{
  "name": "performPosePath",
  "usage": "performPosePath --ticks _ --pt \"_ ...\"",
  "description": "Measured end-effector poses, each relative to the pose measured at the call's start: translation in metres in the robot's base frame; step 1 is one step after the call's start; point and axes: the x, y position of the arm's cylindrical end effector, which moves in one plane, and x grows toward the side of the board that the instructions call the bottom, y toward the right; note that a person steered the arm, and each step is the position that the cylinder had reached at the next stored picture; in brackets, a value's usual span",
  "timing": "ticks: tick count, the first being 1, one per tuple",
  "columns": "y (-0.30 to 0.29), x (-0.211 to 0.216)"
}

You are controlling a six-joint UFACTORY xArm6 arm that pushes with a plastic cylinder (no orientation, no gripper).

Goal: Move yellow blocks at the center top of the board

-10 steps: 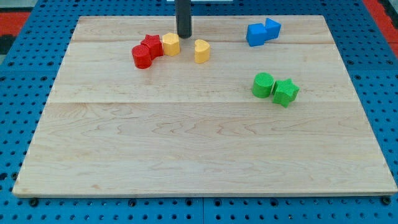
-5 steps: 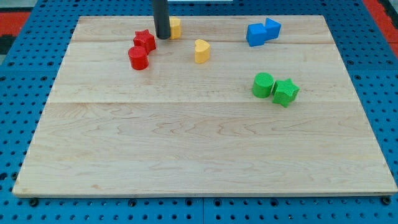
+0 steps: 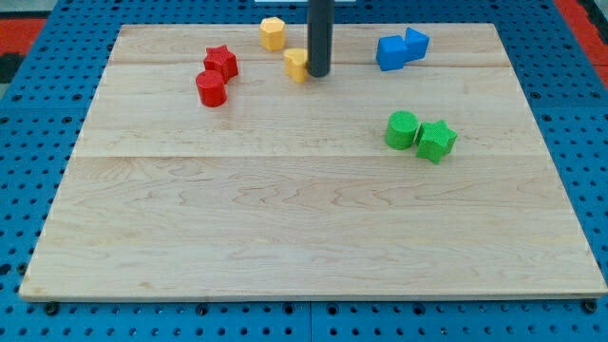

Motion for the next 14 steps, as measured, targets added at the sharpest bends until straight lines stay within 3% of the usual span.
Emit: performPosePath --ticks 1,2,3,4,5,7,8,9,11,14 --pt "-0.005 0.003" --pt "0.003 0.044" --pt "-0.011 0.044" --pt "-0.014 0.003" --pt "-0.014 0.001" --pt "0.079 0.072" --pt "0.122 0.078" --pt "0.101 0.087" --pt "0.004 0.05" --pt "-0.029 0.038"
